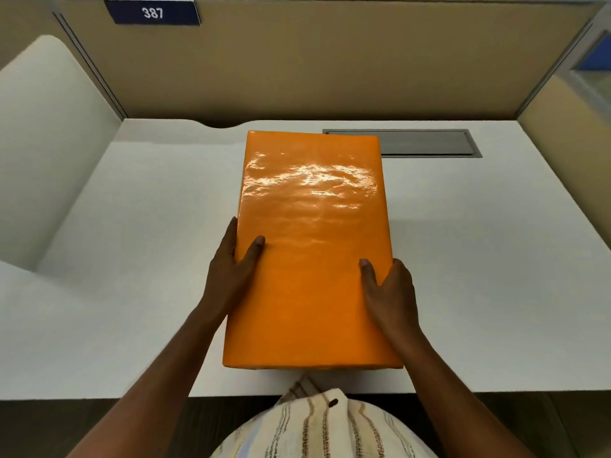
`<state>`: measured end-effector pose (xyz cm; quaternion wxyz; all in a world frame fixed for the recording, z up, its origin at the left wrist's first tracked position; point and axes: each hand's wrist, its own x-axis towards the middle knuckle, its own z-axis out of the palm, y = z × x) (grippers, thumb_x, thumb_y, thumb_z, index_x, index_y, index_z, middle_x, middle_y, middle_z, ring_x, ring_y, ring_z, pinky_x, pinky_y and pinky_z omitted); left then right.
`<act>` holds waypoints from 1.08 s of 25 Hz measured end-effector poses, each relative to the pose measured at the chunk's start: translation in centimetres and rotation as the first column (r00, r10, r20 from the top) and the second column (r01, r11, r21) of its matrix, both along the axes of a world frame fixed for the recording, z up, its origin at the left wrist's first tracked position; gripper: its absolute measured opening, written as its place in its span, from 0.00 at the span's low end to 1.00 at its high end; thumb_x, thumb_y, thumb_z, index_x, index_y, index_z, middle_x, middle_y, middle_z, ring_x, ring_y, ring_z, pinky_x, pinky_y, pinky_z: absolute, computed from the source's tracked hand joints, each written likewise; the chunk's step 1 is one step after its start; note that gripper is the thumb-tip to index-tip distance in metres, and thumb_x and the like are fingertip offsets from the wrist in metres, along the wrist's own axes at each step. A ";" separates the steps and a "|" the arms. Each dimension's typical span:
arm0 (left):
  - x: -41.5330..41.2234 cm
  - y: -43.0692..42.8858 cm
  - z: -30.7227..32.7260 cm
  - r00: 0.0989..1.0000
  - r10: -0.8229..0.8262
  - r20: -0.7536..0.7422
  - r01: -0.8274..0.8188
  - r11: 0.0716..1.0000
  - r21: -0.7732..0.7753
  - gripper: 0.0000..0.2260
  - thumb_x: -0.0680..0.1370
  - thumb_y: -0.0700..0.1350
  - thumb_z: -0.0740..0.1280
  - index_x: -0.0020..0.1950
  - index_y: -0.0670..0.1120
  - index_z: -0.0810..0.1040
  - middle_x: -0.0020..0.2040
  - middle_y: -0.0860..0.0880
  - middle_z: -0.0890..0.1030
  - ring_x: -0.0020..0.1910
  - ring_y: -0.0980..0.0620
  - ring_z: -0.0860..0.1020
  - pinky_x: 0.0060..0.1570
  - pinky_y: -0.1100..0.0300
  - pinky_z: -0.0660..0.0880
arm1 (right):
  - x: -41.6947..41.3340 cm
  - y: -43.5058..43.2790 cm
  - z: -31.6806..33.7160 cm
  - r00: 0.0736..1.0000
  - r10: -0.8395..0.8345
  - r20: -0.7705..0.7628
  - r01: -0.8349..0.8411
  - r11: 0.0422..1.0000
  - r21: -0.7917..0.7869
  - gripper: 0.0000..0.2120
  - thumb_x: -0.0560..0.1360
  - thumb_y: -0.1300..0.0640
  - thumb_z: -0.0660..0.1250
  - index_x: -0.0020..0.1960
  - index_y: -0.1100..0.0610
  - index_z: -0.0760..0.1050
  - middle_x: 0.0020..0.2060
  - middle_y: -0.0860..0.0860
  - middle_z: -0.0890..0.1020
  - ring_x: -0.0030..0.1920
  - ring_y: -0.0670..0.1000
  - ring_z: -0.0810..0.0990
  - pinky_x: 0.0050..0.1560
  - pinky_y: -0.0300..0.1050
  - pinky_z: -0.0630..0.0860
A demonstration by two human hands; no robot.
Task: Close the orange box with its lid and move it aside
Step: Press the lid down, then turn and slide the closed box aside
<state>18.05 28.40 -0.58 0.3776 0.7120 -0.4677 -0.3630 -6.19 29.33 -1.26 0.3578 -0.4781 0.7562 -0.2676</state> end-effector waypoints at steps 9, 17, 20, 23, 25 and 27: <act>0.8 -3.5 0.2 0.999 0.012 0.030 -0.010 0.999 -0.053 0.30 0.78 0.58 0.62 0.77 0.52 0.57 0.75 0.46 0.67 0.70 0.41 0.70 0.65 0.42 0.69 | 1.5 -3.6 0.4 0.997 -0.016 -0.077 0.010 0.996 -0.083 0.32 0.75 0.37 0.58 0.70 0.58 0.63 0.66 0.57 0.73 0.63 0.60 0.75 0.60 0.57 0.74; 0.8 -5.8 -0.2 1.000 0.009 0.010 -0.009 0.998 -0.064 0.24 0.79 0.54 0.62 0.74 0.52 0.62 0.70 0.48 0.73 0.65 0.46 0.74 0.57 0.55 0.70 | 2.3 -5.9 -0.6 0.974 -0.037 -0.223 0.023 0.998 -0.065 0.33 0.76 0.36 0.54 0.73 0.58 0.61 0.69 0.57 0.70 0.68 0.60 0.71 0.63 0.58 0.71; 0.7 -6.4 -0.3 0.999 0.017 0.033 -0.015 0.997 -0.076 0.23 0.79 0.54 0.62 0.73 0.52 0.65 0.69 0.48 0.74 0.61 0.52 0.74 0.55 0.59 0.68 | 2.5 -6.6 -1.0 0.968 -0.036 -0.248 0.023 0.998 -0.056 0.33 0.76 0.36 0.53 0.72 0.58 0.62 0.69 0.57 0.71 0.68 0.59 0.71 0.64 0.58 0.71; 0.9 -6.8 -0.7 0.997 0.034 0.064 -0.031 0.998 -0.056 0.23 0.79 0.54 0.63 0.73 0.51 0.66 0.69 0.48 0.73 0.62 0.54 0.71 0.56 0.59 0.65 | 2.6 -7.2 -1.3 0.961 -0.036 -0.275 0.025 0.999 -0.043 0.33 0.77 0.36 0.52 0.72 0.58 0.62 0.69 0.57 0.71 0.68 0.59 0.71 0.65 0.58 0.70; 1.0 -7.0 -0.9 0.997 0.027 0.077 -0.023 0.999 -0.043 0.24 0.78 0.55 0.63 0.73 0.51 0.65 0.70 0.47 0.73 0.66 0.50 0.71 0.57 0.58 0.65 | 2.6 -7.5 -1.5 0.954 -0.027 -0.300 0.019 0.999 -0.030 0.33 0.77 0.36 0.52 0.73 0.58 0.62 0.69 0.57 0.70 0.69 0.59 0.70 0.66 0.59 0.70; 1.1 -7.2 -1.3 0.996 0.015 0.091 -0.013 0.999 -0.031 0.24 0.78 0.56 0.64 0.72 0.50 0.67 0.69 0.48 0.73 0.63 0.52 0.72 0.57 0.58 0.66 | 2.6 -7.6 -1.6 0.947 -0.005 -0.322 0.000 1.000 -0.015 0.33 0.77 0.37 0.51 0.75 0.56 0.58 0.71 0.57 0.69 0.70 0.60 0.68 0.67 0.61 0.69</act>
